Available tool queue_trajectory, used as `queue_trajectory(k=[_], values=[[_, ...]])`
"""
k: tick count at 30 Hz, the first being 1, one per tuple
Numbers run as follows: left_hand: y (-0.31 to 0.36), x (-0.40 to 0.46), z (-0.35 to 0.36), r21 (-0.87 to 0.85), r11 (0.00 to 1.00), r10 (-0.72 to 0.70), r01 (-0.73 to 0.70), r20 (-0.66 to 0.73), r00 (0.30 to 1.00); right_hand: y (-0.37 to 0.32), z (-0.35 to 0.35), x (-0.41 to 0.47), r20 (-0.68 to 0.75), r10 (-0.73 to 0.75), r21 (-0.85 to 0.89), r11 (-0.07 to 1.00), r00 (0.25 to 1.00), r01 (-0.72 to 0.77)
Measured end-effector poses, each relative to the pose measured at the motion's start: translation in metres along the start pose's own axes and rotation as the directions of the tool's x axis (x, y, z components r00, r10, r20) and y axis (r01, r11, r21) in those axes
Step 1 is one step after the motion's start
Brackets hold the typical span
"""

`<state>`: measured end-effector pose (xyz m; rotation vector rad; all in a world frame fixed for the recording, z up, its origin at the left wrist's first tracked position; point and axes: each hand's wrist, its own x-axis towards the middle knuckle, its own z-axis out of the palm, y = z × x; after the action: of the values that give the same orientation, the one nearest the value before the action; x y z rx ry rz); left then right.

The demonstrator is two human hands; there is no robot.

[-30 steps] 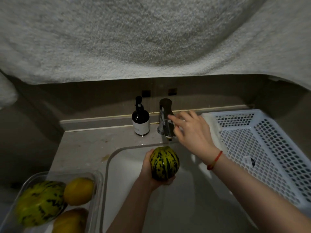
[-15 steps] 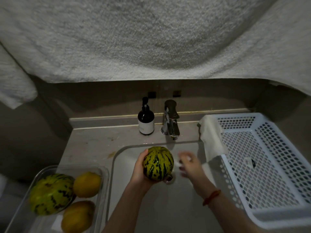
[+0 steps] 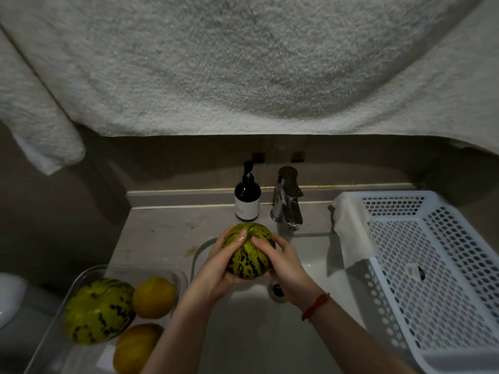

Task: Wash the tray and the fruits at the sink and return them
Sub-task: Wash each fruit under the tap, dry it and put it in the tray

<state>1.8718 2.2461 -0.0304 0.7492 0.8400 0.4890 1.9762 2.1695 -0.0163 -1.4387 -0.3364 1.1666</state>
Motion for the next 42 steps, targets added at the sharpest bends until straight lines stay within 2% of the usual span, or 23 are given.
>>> queue_trajectory(k=[2, 3, 5, 6, 8, 11, 15, 18, 23, 27, 32, 42], values=[[0.005, 0.003, 0.001, -0.048, 0.999, -0.01, 0.009, -0.03, 0.999, -0.015, 0.004, 0.0, 0.051, -0.024, -0.183, 0.983, 0.998, 0.033], [0.007, 0.005, 0.001, -0.078, 0.997, -0.025, 0.022, -0.039, 0.999, -0.025, 0.006, 0.0, 0.078, -0.032, -0.336, 0.94, 0.996, 0.056], [0.013, 0.008, 0.001, -0.143, 0.988, -0.064, 0.059, -0.029, 0.998, -0.049, 0.008, 0.003, 0.098, -0.095, -0.646, 0.752, 0.991, 0.136], [0.017, 0.01, 0.001, -0.164, 0.984, -0.071, 0.066, -0.028, 0.997, -0.063, 0.01, 0.005, 0.084, -0.167, -0.745, 0.644, 0.982, 0.173], [0.028, 0.014, 0.003, -0.167, 0.985, -0.052, 0.043, -0.055, 0.997, -0.093, 0.019, 0.01, 0.051, -0.334, -0.813, 0.533, 0.941, 0.234], [0.047, 0.02, 0.01, -0.16, 0.987, 0.004, -0.025, -0.134, 0.991, -0.133, 0.035, 0.031, 0.053, -0.446, -0.827, 0.482, 0.894, 0.289], [0.06, 0.027, 0.022, -0.133, 0.985, 0.072, -0.107, -0.242, 0.968, -0.156, 0.047, 0.064, 0.06, -0.352, -0.853, 0.467, 0.934, 0.232], [0.065, 0.033, 0.029, -0.141, 0.984, 0.066, -0.11, -0.283, 0.957, -0.155, 0.049, 0.079, 0.067, -0.301, -0.854, 0.475, 0.951, 0.21], [0.069, 0.042, 0.037, -0.185, 0.979, 0.022, -0.084, -0.311, 0.95, -0.152, 0.049, 0.092, 0.022, -0.308, -0.788, 0.58, 0.951, 0.206], [0.07, 0.044, 0.038, -0.209, 0.975, 0.009, -0.076, -0.304, 0.953, -0.147, 0.048, 0.099, -0.039, -0.24, -0.7, 0.699, 0.97, 0.145], [0.07, 0.044, 0.037, -0.181, 0.98, 0.021, -0.077, -0.296, 0.955, -0.142, 0.051, 0.106, -0.095, -0.274, -0.69, 0.711, 0.957, 0.135], [0.074, 0.041, 0.037, -0.193, 0.979, 0.007, -0.067, -0.293, 0.956, -0.135, 0.052, 0.112, -0.098, -0.314, -0.686, 0.709, 0.944, 0.165]])
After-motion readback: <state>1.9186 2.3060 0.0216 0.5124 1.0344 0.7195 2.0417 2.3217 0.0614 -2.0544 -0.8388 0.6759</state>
